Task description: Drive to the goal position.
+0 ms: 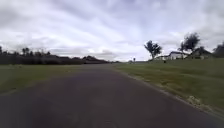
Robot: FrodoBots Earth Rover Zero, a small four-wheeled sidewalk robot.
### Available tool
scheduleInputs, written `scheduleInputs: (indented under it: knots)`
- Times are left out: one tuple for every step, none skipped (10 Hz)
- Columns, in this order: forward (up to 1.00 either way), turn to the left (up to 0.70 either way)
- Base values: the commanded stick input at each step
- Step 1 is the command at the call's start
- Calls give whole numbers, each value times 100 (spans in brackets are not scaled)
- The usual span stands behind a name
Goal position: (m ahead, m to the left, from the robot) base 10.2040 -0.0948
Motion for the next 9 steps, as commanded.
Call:
scheduleInputs:
  knots:
    - [70, 0]
    - [70, 0]
    - [70, 0]
    - [70, 0]
    - [70, 0]
    - [70, 0]
    - [70, 0]
    - [70, 0]
    - [70, 0]
